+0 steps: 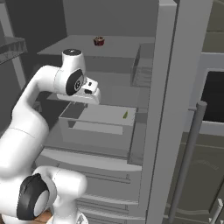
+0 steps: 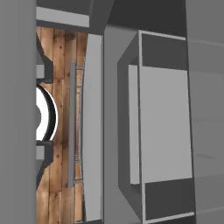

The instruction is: Fully open the fridge drawer.

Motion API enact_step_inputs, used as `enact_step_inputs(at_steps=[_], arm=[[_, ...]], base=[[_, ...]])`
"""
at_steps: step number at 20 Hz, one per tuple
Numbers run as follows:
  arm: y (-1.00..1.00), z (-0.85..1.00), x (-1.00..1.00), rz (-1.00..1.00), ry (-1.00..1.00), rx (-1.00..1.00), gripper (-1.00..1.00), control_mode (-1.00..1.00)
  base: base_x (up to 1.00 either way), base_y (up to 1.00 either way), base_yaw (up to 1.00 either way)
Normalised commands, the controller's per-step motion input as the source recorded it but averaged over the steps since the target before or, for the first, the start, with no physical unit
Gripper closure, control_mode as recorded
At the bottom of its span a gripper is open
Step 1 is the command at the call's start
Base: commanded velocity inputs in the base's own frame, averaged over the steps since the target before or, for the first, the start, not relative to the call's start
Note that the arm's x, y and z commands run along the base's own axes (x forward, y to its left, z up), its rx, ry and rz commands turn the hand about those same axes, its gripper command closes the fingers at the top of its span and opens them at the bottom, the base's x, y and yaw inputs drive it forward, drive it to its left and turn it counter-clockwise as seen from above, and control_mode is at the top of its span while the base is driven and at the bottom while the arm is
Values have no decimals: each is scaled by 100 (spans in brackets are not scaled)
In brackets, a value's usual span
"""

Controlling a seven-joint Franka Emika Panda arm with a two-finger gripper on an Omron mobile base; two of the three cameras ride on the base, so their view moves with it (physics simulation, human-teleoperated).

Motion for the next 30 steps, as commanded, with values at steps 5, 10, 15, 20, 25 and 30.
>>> enact_step_inputs(at_steps=[5,10,15,20,25,30], arm=[[-13,-8,-29,0,0,0,-100,-100],[-2,-38,-44,0,-2,0,-100,-100],[0,-38,-28,0,-6,0,-100,-100],[0,-1,-1,2,-6,0,-100,-100],[-2,-5,-3,2,-8,0,-100,-100],[0,0,0,0,0,0,-100,100]], base=[[0,0,0],[0,0,0],[0,0,0],[0,0,0],[0,0,0],[-31,-28,0]])
